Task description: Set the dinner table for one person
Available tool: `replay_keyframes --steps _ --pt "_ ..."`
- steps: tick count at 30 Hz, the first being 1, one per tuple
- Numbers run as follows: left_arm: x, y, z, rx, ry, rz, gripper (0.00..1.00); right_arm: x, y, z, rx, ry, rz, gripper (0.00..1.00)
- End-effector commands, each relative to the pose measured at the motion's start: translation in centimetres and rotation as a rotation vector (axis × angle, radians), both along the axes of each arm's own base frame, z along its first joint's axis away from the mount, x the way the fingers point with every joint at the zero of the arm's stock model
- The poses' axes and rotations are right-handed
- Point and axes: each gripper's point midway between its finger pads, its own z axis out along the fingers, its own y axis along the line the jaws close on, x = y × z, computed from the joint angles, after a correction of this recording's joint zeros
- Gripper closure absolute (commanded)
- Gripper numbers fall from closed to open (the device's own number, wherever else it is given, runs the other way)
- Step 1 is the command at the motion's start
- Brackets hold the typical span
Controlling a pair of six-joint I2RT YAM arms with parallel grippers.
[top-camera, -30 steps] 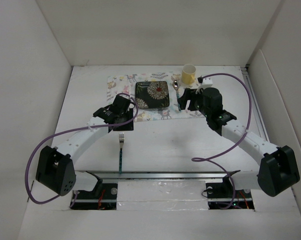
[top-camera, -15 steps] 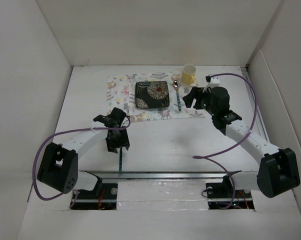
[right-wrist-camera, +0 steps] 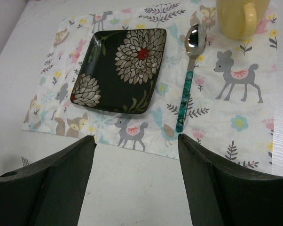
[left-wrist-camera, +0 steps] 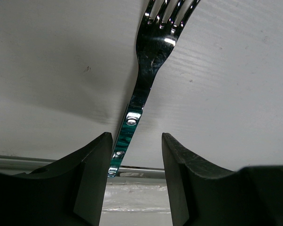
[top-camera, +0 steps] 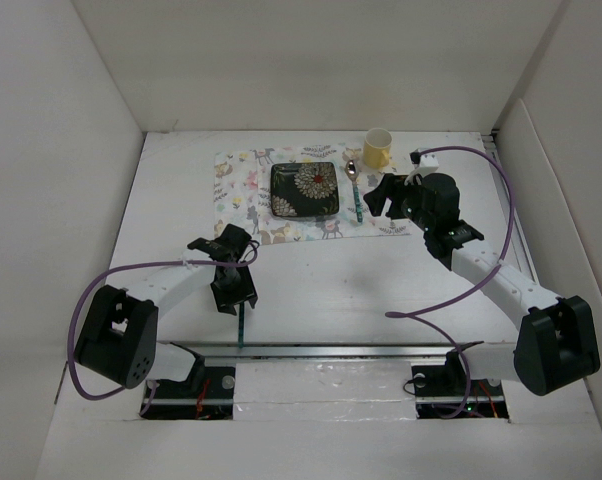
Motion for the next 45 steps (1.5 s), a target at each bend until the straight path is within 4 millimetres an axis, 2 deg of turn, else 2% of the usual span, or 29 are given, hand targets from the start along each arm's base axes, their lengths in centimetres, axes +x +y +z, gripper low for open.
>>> replay_keyframes --steps 1,8,12,14,17,18,21,23,24,25,27,28,30,31,33,34,36,37,38,39,40,42,43,45 --pt "0.4 0.3 -0.4 0.028 -0.002 0.015 0.57 0.5 0.0 1.6 0.028 -0.062 0.004 0.23" --pt "0.7 0.0 -1.6 0.042 0.008 0.014 0.64 0.6 -0.7 1.8 0.026 -0.066 -0.025 0.23" --pt "1.1 -1.0 -2.0 0.007 -0.008 0.008 0.72 0.7 -0.6 1.8 0.027 -0.064 -0.022 0.24" --pt "1.3 -1.6 -1.8 -0.014 -0.022 0.002 0.73 0.7 -0.7 1.6 0.024 -0.062 -0.025 0.24" --pt "1.6 -1.8 -1.5 -0.014 -0.041 -0.006 0.8 0.9 -1.0 1.5 0.019 -0.058 -0.044 0.23" --pt "1.7 -1.7 -1.4 -0.012 -0.044 -0.007 0.87 1.1 -1.5 1.6 0.017 -0.059 -0.059 0.23" --pt "1.5 -1.5 -1.6 -0.005 -0.044 -0.018 1.0 0.9 -2.0 1.9 0.022 -0.065 -0.064 0.24" --pt "2.0 -1.4 -1.2 -0.002 -0.073 -0.039 1.0 0.7 -2.0 2.2 0.024 -0.073 -0.061 0.24" --pt "3.7 -1.2 0.4 0.026 -0.148 -0.057 1.0 0.6 -1.9 2.1 0.023 -0.072 -0.055 0.24" --pt "3.8 -1.2 0.4 0.026 -0.149 -0.057 1.0 0.6 -1.9 2.1 0.023 -0.072 -0.055 0.24" --pt "5.5 -1.8 3.1 -0.002 -0.247 -0.066 1.0 0.7 -1.8 2.0 0.024 -0.07 -0.049 0.24" --pt "7.3 -2.6 5.9 -0.036 -0.338 -0.08 1.0 0.7 -1.7 1.7 0.025 -0.065 -0.041 0.24" --pt "9.1 -3.3 8.4 -0.058 -0.413 -0.104 1.0 0.7 -1.5 1.6 0.027 -0.062 -0.034 0.24" --pt "10.9 -4.1 10.7 -0.066 -0.477 -0.145 1.0 0.8 -1.4 1.4 0.027 -0.059 -0.033 0.24" --pt "13.0 -4.3 12.2 -0.036 -0.532 -0.164 1.0 1.0 -1.4 1.2 0.028 -0.057 -0.033 0.24" --pt "15.2 -4.8 13.5 -0.02 -0.582 -0.171 1.0 1.1 -1.4 1.0 0.025 -0.05 -0.035 0.24" --pt "17.5 -4.8 14.3 0.04 -0.627 -0.207 1.0 1.2 -1.6 0.6 0.019 -0.049 -0.051 0.24" --pt "19.7 -4.6 16.0 0.059 -0.681 -0.189 1.0 1.3 -1.7 0.4 0.019 -0.047 -0.054 0.24" --pt "21.1 -4.5 14.4 0.085 -0.636 -0.191 1.0 1.5 -1.6 0.1 0.022 -0.047 -0.053 0.24" --pt "22.0 -4.5 14.0 0.099 -0.624 -0.205 1.0 1.5 -1.1 0.0 0.022 -0.046 -0.039 0.24" --pt "24.0 -5.2 13.3 0.073 -0.606 -0.226 1.0 1.5 -1.1 -0.2 0.019 -0.036 -0.044 0.24" --pt "25.7 -6.0 12.4 0.064 -0.588 -0.269 1.0 1.7 -1.2 -0.6 0.008 -0.029 -0.045 0.24" --pt "27.4 -6.2 11.4 0.067 -0.582 -0.275 1.0 1.6 -0.9 -0.5 0.005 -0.031 -0.044 0.24" --pt "28.8 -6.2 10.2 0.08 -0.571 -0.287 1.0 1.6 -1.0 -0.6 0.006 -0.034 -0.048 0.25"
